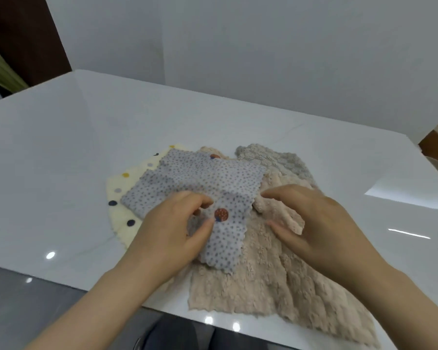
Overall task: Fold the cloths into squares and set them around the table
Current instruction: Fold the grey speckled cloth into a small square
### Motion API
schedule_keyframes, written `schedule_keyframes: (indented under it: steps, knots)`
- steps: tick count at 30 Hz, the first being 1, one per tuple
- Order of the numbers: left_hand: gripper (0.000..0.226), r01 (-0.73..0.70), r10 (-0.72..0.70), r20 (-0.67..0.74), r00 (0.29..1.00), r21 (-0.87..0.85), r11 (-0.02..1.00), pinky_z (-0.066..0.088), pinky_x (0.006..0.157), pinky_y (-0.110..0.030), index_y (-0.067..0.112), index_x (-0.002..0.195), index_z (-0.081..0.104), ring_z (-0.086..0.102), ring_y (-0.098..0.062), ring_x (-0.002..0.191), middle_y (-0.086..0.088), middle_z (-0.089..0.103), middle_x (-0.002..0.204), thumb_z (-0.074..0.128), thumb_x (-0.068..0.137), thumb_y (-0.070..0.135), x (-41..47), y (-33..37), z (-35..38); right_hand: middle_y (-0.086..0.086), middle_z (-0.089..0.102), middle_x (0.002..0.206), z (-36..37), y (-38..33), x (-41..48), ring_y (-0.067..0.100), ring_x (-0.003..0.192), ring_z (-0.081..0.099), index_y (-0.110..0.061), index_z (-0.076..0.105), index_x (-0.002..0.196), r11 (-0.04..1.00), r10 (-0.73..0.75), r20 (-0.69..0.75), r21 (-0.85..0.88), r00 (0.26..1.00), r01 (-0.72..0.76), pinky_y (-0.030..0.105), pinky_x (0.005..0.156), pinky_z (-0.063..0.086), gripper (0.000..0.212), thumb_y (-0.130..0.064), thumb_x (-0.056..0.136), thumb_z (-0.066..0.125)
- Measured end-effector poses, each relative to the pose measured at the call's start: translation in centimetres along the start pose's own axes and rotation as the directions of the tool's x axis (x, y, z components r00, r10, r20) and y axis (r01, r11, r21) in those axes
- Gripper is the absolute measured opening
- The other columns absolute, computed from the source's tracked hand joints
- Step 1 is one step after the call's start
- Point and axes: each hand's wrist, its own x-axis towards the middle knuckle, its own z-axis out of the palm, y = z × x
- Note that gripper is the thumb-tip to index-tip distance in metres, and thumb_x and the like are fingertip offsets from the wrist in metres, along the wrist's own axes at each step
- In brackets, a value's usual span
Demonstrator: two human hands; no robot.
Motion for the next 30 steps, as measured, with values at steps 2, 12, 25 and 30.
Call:
schedule_keyframes:
  steps: [2, 12, 25, 30]
  knots:
    - [0.025, -0.004, 0.005, -0.013, 1.0, 0.009, 1.0, 0.039, 0.076, -0.007, 0.025, 0.112, 0.063, 0.053, 0.003, 0.088, 0.015, 0.06, 0.101, 0.062, 0.088, 0.03, -1.3, 0.4, -0.2, -0.014, 0.065, 0.114, -0.1, -0.4, -0.7, 0.009, 0.103, 0.063, -0.026, 0.06, 0.121, 0.999, -0.034, 0.015, -0.007, 0.999, 0.034, 0.033, 0.082, 0.055, 0.034, -0.036, 0.088, 0.058]
    - [0.038, -0.039, 0.033, 0.076, 0.997, 0.071, 0.997, 0.035, 0.075, -0.006, 0.028, 0.108, 0.063, 0.05, 0.002, 0.091, 0.019, 0.058, 0.098, 0.064, 0.077, 0.05, -4.1, 2.1, 1.6, -0.014, 0.064, 0.113, -0.6, -1.0, -3.1, 0.009, 0.1, 0.063, -0.029, 0.059, 0.123, 0.999, -0.041, 0.027, 0.002, 0.999, 0.041, 0.032, 0.08, 0.054, 0.036, -0.03, 0.087, 0.065]
    - [0.018, 0.034, -0.044, 0.071, 0.996, 0.139, 0.99, 0.046, 0.076, -0.025, 0.022, 0.099, 0.07, 0.059, -0.01, 0.089, 0.009, 0.064, 0.094, 0.059, 0.086, 0.027, -3.6, 2.4, 2.7, -0.014, 0.062, 0.12, -0.4, -0.9, -3.8, 0.009, 0.11, 0.059, -0.029, 0.057, 0.126, 0.999, -0.038, 0.059, -0.004, 0.998, 0.039, 0.025, 0.09, 0.045, 0.037, -0.032, 0.09, 0.062]
    - [0.009, 0.064, -0.064, -0.002, 0.998, 0.125, 0.99, 0.047, 0.07, -0.03, 0.02, 0.089, 0.064, 0.059, -0.012, 0.081, 0.008, 0.064, 0.085, 0.056, 0.086, 0.019, -3.1, 2.6, 1.6, -0.015, 0.061, 0.119, -0.5, -0.9, -3.2, 0.009, 0.107, 0.059, -0.031, 0.054, 0.127, 0.999, -0.048, 0.082, 0.003, 0.995, 0.048, 0.032, 0.089, 0.05, 0.037, -0.034, 0.091, 0.058]
